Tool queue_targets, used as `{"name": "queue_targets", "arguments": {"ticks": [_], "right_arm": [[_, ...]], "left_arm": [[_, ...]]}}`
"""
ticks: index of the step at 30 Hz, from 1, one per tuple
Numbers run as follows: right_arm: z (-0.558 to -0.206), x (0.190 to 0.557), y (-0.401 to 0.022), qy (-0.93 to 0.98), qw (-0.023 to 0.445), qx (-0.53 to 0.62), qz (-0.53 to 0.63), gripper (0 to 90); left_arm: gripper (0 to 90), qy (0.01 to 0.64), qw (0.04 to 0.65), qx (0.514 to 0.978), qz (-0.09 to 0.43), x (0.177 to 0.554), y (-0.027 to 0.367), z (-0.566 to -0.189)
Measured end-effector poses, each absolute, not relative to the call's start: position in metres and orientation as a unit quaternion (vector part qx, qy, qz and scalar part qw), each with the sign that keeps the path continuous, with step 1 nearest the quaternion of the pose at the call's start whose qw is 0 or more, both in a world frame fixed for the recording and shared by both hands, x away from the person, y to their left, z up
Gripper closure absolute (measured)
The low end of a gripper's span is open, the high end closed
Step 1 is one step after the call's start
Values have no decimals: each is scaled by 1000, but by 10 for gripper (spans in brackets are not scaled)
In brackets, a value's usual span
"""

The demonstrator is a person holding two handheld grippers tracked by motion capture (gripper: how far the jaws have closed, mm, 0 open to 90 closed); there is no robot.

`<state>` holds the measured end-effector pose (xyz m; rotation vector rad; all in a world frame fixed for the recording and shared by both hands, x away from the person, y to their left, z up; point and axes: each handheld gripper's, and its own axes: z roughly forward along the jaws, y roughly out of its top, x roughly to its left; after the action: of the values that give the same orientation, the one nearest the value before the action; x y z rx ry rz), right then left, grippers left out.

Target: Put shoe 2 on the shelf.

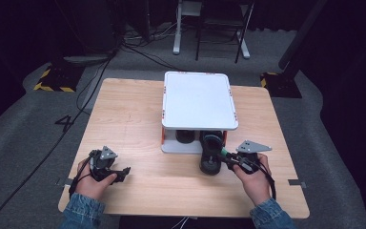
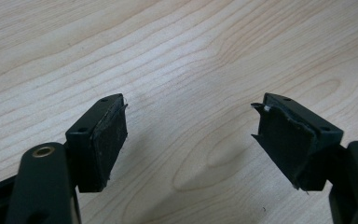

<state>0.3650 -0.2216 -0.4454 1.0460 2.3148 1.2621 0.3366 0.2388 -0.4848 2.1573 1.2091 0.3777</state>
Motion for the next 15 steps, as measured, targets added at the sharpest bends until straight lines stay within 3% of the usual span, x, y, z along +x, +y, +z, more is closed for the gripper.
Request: {"name": "queue_targets", "arguments": {"ticks": [6, 10, 11, 12, 14, 15], "right_arm": [[-455, 385, -213, 812, 151, 373, 423, 783], [-456, 388, -217, 810, 134, 374, 431, 715], [-457, 385, -218, 802, 126, 379, 445, 563], [-456, 382, -217, 798, 131, 378, 450, 493], [-456, 380, -217, 799, 136, 373, 453, 443], [-451, 369, -215, 796, 164, 351, 465, 381]], "left_arm": [[245, 457, 314, 818, 150, 335, 240, -484], [245, 459, 314, 817, 150, 333, 244, -484], [245, 459, 316, 816, 151, 332, 245, -484], [245, 458, 314, 818, 153, 332, 245, -483], [245, 459, 313, 817, 153, 332, 245, -483], [245, 457, 313, 818, 152, 331, 244, -483]]}}
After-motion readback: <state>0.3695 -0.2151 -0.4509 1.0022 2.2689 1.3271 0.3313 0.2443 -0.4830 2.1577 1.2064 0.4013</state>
